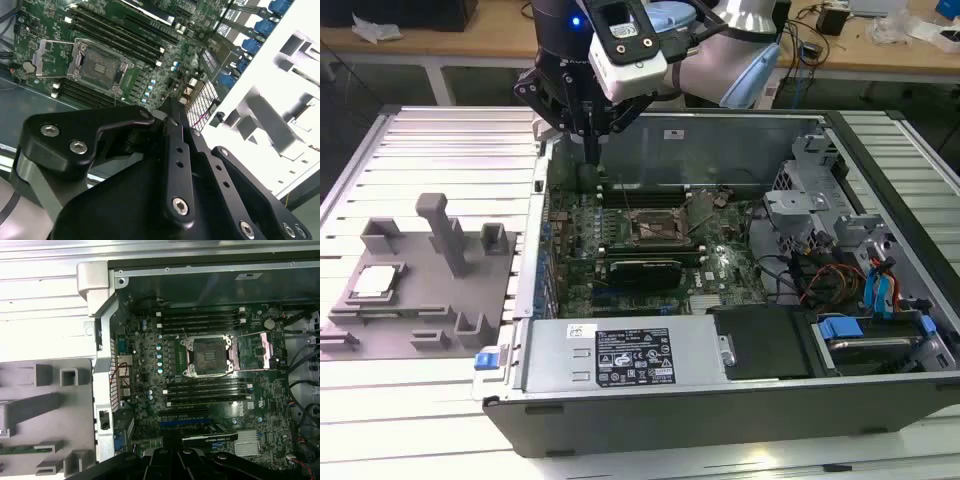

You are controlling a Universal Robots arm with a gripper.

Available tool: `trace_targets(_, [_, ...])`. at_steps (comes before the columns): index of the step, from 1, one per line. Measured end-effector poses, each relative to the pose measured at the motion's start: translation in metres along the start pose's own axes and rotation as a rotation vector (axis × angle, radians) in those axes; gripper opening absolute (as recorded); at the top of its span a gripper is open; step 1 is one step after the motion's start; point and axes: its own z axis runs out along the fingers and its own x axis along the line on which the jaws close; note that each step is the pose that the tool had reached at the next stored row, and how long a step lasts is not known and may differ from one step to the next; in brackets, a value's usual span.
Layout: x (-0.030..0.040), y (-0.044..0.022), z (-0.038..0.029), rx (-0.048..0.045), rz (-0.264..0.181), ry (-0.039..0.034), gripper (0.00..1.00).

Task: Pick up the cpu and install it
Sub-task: 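Reach for the cpu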

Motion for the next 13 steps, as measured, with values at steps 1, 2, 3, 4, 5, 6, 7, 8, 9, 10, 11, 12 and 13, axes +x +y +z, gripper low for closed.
trace_targets(1, [0.0, 0.0, 0.0, 0.0, 0.0, 0.0, 0.11])
trace_targets(2, [0.0, 0.0, 0.0, 0.0, 0.0, 0.0, 0.11])
trace_targets(3, [0.0, 0.0, 0.0, 0.0, 0.0, 0.0, 0.11])
trace_targets(4, [0.0, 0.0, 0.0, 0.0, 0.0, 0.0, 0.11])
trace_targets(5, [0.0, 0.0, 0.0, 0.0, 0.0, 0.0, 0.11])
trace_targets(6, [0.0007, 0.0, 0.0, 0.0, 0.0, -0.0001, 0.11])
trace_targets(7, [0.0016, -0.0001, 0.0, 0.0, 0.0, 0.0, 0.11])
trace_targets(8, [0.0024, -0.0002, -0.0001, 0.0, 0.0, 0.0, 0.11])
trace_targets(9, [0.0028, -0.0002, -0.0001, 0.0, 0.0, 0.0, 0.11])
trace_targets(10, [0.0031, -0.0002, -0.0001, 0.0, 0.0, 0.0, 0.11])
trace_targets(11, [0.004, -0.0003, -0.0001, 0.0, 0.0, 0.0, 0.11])
trace_targets(12, [0.0046, -0.0004, -0.0001, 0.0, 0.0, 0.0, 0.11])
trace_targets(13, [0.0053, -0.0004, -0.0001, -0.0001, 0.0, 0.0, 0.11])
